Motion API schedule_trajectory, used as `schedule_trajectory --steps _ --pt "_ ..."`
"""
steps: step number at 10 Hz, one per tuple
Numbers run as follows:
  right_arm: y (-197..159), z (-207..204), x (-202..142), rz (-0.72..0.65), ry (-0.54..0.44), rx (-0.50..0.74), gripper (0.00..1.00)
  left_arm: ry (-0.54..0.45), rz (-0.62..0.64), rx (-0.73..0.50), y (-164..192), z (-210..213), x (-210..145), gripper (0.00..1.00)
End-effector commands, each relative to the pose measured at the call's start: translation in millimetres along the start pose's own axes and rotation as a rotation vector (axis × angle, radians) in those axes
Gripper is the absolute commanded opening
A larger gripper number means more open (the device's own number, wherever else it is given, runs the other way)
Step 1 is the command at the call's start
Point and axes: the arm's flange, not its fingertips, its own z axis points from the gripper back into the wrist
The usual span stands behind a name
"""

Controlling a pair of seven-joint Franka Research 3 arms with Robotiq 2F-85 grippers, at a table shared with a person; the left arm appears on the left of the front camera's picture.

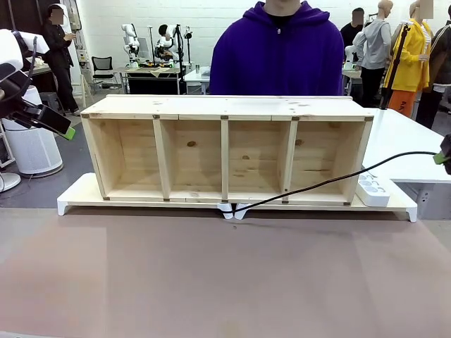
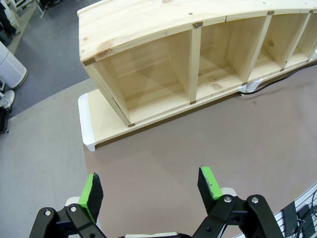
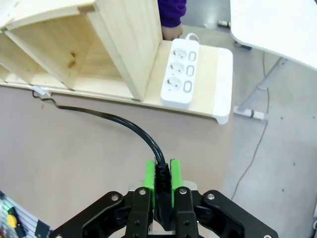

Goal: Perform cable management.
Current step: Pull the grasped Power Cable to the location of the Power Strip.

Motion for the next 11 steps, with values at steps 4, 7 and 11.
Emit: schedule_trajectory --steps 4,7,11 --pt "-42 -31 85 0.044 -0.041 0.115 0.15 -0.006 0.013 -0.002 0 0 1 1.00" --pt "-41 -58 115 -0.010 -0.103 0.085 0.15 -0.006 0.013 -0.002 0 0 1 1.00" --pt "-35 -90 135 -0.140 -0.167 -0.053 0.15 -0.006 0.013 -0.002 0 0 1 1.00"
